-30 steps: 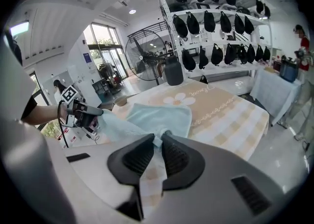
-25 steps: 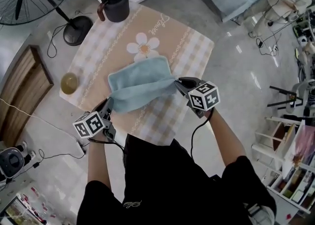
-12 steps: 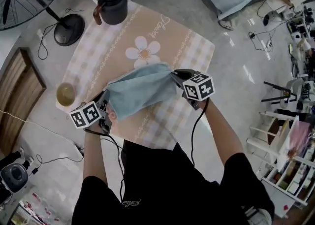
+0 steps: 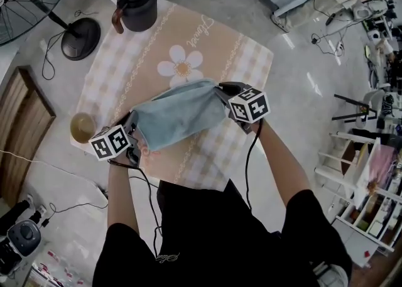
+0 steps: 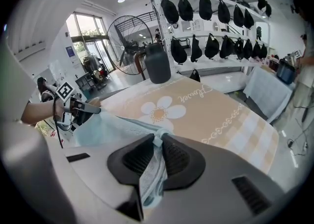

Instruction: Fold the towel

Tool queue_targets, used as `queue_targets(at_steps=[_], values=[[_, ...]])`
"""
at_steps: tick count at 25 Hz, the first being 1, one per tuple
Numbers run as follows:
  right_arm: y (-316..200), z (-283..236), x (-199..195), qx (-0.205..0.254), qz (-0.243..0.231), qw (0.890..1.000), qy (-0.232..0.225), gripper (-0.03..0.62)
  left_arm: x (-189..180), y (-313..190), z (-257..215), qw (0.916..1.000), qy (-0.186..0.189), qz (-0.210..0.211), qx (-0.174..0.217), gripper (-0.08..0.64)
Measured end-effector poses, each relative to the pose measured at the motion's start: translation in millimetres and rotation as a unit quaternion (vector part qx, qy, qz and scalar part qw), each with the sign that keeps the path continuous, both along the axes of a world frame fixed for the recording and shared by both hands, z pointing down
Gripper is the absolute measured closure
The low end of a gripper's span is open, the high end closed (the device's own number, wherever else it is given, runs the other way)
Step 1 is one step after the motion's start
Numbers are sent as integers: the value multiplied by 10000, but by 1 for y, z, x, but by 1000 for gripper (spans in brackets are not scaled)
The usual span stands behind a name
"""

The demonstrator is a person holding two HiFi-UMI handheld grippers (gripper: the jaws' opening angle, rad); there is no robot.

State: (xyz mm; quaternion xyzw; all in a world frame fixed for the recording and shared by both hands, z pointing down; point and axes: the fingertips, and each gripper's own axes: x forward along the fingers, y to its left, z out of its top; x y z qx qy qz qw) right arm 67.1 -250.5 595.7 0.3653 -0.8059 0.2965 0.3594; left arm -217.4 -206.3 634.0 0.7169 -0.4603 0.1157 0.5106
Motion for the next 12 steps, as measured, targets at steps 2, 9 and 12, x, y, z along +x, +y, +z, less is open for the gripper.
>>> queue_targets(at_steps=[2,9,12], values=[[-1,1,-1,54,12,10000,9,540,3,0,0,10000,-23,43,42,526],[7,-7,-4,399,-121,9991,-100,376,14,12,-12,9975,-419,394,407,292],[19,-12,-5,480,-233,9984,-186,367,5,25,-19,9964,-635,273,501,288]])
